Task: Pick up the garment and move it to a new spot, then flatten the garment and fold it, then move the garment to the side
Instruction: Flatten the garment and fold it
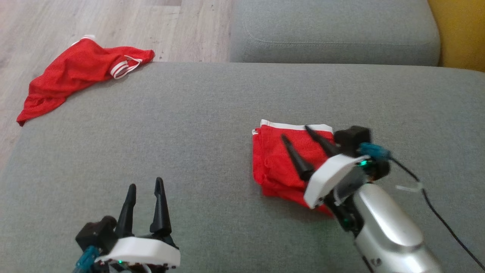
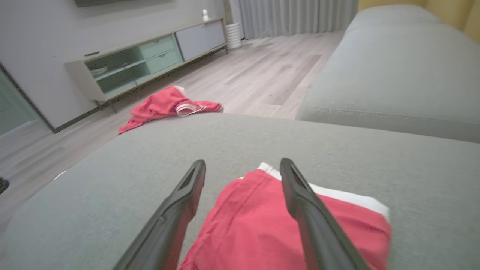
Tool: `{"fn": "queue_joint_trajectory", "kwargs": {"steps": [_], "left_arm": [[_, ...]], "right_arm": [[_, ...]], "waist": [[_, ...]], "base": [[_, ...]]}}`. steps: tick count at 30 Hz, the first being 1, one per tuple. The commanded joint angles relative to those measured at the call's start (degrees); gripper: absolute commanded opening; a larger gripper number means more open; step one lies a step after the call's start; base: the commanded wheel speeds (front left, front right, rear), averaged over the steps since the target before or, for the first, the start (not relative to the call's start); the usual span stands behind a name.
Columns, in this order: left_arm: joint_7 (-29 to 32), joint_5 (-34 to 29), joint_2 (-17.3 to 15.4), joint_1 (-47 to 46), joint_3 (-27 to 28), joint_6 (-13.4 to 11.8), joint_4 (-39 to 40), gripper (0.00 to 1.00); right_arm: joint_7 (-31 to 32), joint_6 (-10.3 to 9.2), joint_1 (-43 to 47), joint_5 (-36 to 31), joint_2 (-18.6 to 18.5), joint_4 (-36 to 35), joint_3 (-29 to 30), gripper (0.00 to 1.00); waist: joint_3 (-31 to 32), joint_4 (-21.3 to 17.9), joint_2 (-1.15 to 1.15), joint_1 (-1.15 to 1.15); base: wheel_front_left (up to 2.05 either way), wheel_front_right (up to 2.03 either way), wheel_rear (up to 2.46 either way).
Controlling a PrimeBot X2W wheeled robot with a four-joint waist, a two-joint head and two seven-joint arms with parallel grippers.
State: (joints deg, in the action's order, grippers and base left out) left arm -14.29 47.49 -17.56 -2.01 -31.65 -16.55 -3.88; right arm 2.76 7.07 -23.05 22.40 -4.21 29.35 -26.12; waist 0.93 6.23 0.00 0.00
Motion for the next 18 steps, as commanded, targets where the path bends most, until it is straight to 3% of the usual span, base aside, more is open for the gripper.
{"fn": "queue_joint_trajectory", "kwargs": {"steps": [1, 10, 18], "left_arm": [[-0.50, -0.78, -0.56, -1.99, 1.51, 0.10, 1.54, 1.00], [-0.26, -2.74, -1.61, -4.31, 0.94, -0.14, 0.94, 1.00], [-0.33, -2.58, -2.09, -2.06, 0.87, -0.11, 0.37, 1.00]], "right_arm": [[-1.14, 0.42, -0.20, -1.11, 0.39, -2.64, 0.78, 1.00], [-5.06, 0.42, 7.29, -8.73, 0.12, -8.90, 14.23, 1.00], [-6.37, 0.42, 15.82, -12.49, 1.19, -14.96, 19.95, 1.00]], "waist": [[0.10, -0.24, 0.00, 0.00], [1.29, -2.04, 0.00, 0.00], [2.93, -3.57, 0.00, 0.00]], "base": [[0.00, 0.00, 0.00], [0.00, 0.00, 0.00], [0.00, 0.00, 0.00]]}}
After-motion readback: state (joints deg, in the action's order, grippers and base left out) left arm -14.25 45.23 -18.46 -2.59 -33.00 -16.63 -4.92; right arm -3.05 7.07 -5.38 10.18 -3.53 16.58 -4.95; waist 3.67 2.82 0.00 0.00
